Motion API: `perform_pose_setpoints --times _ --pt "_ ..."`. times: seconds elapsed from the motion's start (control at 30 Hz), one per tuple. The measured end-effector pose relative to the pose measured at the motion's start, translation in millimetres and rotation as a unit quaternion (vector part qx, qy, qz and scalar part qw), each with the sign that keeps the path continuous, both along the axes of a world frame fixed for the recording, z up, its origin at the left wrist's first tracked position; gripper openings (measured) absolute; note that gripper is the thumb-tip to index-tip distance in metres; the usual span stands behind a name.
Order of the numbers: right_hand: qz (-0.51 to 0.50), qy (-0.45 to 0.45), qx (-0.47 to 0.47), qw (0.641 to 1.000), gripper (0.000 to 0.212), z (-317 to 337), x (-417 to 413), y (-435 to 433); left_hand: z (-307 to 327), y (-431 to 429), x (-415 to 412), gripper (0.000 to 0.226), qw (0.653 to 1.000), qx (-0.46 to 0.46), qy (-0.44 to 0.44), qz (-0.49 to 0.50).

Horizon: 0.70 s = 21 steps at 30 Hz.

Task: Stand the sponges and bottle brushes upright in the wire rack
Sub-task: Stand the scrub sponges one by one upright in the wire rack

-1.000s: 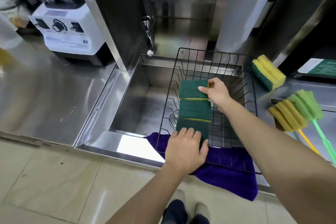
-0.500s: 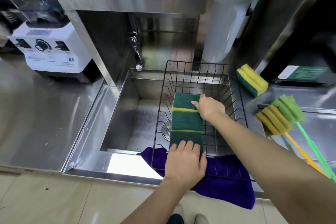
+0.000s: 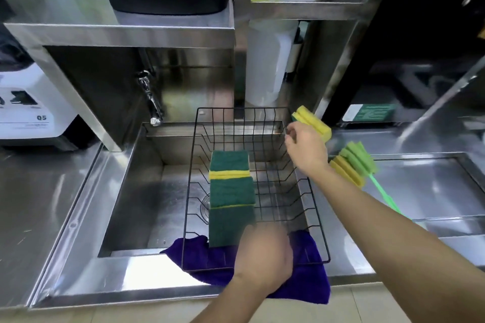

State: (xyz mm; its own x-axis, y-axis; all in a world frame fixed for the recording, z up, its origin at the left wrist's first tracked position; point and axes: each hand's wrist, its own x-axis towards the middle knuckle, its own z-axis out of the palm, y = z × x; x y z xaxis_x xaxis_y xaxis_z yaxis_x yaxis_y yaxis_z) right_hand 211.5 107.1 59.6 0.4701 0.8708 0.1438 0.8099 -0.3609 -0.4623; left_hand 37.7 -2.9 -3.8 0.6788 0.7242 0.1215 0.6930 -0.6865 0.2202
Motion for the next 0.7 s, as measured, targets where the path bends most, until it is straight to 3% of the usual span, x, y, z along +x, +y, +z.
perform_pose_setpoints --times 0.27,0.53,0.7 --pt "-0.140 -0.020 -0.081 0.987 0.070 -19 61 -10 1 0 0 0.032 0.999 0.012 -0.021 0.023" --pt "-0.081 -0.017 -0.106 0.991 0.050 -27 77 5 4 -1 6 0.030 0.998 0.024 -0.012 0.052" --pt "-0.025 0.012 -0.174 0.984 0.082 -44 55 21 -3 -1 -10 0.030 0.998 0.013 0.010 0.069"
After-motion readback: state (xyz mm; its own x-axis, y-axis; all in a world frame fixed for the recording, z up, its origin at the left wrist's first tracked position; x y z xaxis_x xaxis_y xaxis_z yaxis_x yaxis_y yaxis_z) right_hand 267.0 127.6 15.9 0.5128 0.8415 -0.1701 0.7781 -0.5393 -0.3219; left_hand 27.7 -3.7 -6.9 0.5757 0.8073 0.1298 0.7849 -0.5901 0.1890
